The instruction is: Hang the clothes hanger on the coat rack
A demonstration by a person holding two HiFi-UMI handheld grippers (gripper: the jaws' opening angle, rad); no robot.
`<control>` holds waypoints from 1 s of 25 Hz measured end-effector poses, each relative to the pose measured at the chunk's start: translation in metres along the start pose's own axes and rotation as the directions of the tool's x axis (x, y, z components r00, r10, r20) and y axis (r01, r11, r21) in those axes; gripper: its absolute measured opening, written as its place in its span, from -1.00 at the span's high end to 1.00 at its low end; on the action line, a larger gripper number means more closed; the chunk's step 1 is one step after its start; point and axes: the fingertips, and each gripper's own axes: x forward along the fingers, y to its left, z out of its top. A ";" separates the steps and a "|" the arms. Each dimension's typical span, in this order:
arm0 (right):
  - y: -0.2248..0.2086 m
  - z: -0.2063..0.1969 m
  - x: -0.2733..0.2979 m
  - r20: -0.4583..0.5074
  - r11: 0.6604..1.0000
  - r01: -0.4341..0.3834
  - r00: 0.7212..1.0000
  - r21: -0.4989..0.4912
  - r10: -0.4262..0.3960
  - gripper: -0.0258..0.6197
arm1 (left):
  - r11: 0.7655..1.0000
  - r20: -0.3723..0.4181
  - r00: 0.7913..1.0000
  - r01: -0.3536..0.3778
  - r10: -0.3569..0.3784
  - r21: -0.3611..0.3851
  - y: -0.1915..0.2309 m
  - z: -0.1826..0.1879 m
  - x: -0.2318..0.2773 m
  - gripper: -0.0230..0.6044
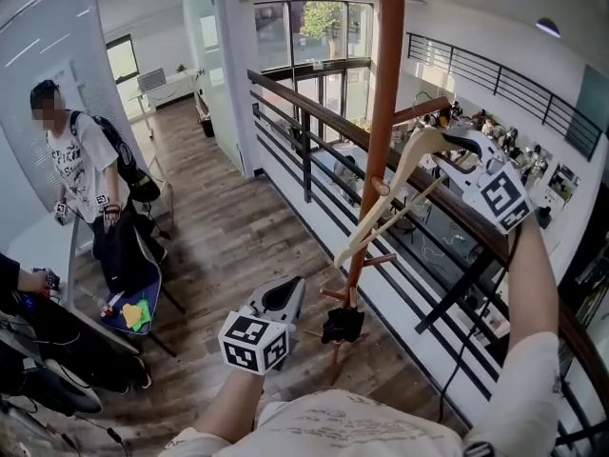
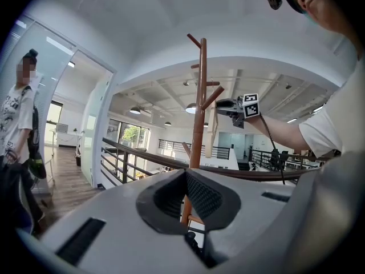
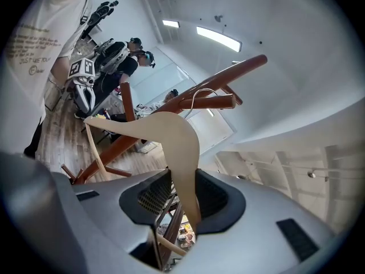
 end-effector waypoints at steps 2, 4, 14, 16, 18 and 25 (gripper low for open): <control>0.005 0.000 0.003 0.000 1.000 -0.014 1.000 -0.001 0.014 0.52 | 1.000 0.000 1.000 -0.003 0.003 -0.003 -0.001 0.000 0.000 0.91; 0.010 -0.002 0.006 0.003 1.000 -0.027 1.000 0.003 0.027 0.52 | 1.000 -0.001 1.000 -0.005 0.005 -0.006 -0.002 0.000 0.000 0.91; 0.027 -0.005 0.017 0.004 0.998 -0.054 0.999 0.010 0.054 0.52 | 1.000 -0.016 1.000 0.005 -0.005 -0.008 -0.008 -0.005 0.000 0.91; 0.028 -0.006 0.017 0.003 0.999 -0.054 0.999 0.009 0.054 0.52 | 1.000 -0.017 1.000 0.005 -0.006 -0.010 -0.010 -0.006 0.001 0.91; 0.031 -0.007 0.019 0.002 0.998 -0.057 0.998 0.008 0.057 0.52 | 1.000 -0.019 1.000 0.007 -0.008 -0.010 -0.011 -0.007 0.000 0.91; 0.032 -0.005 0.025 -0.007 0.998 -0.060 0.998 0.011 0.060 0.52 | 1.000 -0.022 1.000 0.010 -0.010 -0.015 -0.007 -0.009 -0.002 0.91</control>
